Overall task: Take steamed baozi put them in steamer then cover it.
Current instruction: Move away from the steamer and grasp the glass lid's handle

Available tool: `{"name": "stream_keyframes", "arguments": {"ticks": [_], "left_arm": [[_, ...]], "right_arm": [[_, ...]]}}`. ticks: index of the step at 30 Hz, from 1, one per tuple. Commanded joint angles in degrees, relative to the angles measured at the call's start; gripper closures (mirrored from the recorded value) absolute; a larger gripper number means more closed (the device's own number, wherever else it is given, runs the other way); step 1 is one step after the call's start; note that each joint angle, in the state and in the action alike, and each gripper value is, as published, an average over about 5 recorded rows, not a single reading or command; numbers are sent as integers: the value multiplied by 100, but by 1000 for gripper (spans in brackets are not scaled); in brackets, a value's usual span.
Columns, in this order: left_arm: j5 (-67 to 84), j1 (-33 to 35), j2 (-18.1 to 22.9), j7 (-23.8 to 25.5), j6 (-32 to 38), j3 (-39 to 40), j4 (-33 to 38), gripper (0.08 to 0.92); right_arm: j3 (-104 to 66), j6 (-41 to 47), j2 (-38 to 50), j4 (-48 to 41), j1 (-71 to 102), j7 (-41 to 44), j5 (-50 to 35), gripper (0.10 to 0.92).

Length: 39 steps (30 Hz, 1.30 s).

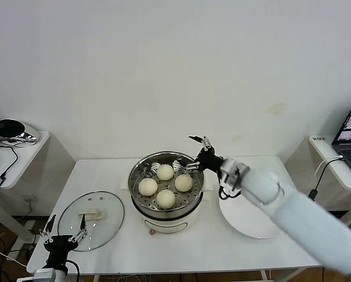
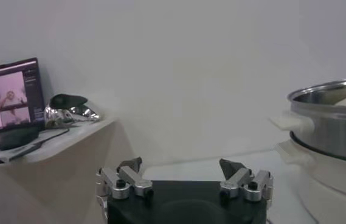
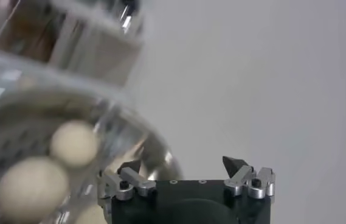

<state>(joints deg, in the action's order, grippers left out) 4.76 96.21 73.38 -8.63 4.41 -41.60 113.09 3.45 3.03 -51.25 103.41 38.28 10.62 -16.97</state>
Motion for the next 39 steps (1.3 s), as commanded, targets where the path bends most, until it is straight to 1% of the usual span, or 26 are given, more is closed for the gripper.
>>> {"name": "stream_keyframes", "arguments": {"ticks": [1, 4, 8, 11, 16, 21, 25, 30, 39], "left_arm": [[-2963, -48, -119, -256, 366, -134, -412, 177], [-4247, -29, -463, -257, 480, -264, -642, 177], [-5629, -62, -877, -347, 582, -368, -1094, 177], [-6321, -244, -1058, -432, 623, -328, -1611, 177], [-7127, -812, -1186, -429, 798, -130, -2356, 177], [-7321, -1225, -1277, -294, 820, 160, -2674, 177], [-7340, -1470, -1291, -293, 791, 373, -2852, 177], [-7367, -1932, -1322, -312, 769, 532, -3194, 177], [-7383, -2252, -1301, -288, 729, 735, -3290, 177]], "right_arm": [[-5312, -1692, -2451, 483, 4577, 86, 827, 203], [-5621, -1562, -2863, 509, 4827, 15, 839, 203], [-5888, -1324, -3044, 510, 5066, -168, 884, 203], [-6130, -1181, -3103, 538, 5101, -322, 839, 203], [-6412, -1087, -3206, 530, 5128, -538, 834, 203], [-6542, -1088, -3312, 480, 5201, -626, 860, 203], [-6590, -1099, -3348, 439, 5213, -648, 891, 203], [-6559, -1137, -3410, 424, 5217, -662, 966, 203], [-6496, -1173, -3440, 381, 5248, -700, 1012, 203]]}}
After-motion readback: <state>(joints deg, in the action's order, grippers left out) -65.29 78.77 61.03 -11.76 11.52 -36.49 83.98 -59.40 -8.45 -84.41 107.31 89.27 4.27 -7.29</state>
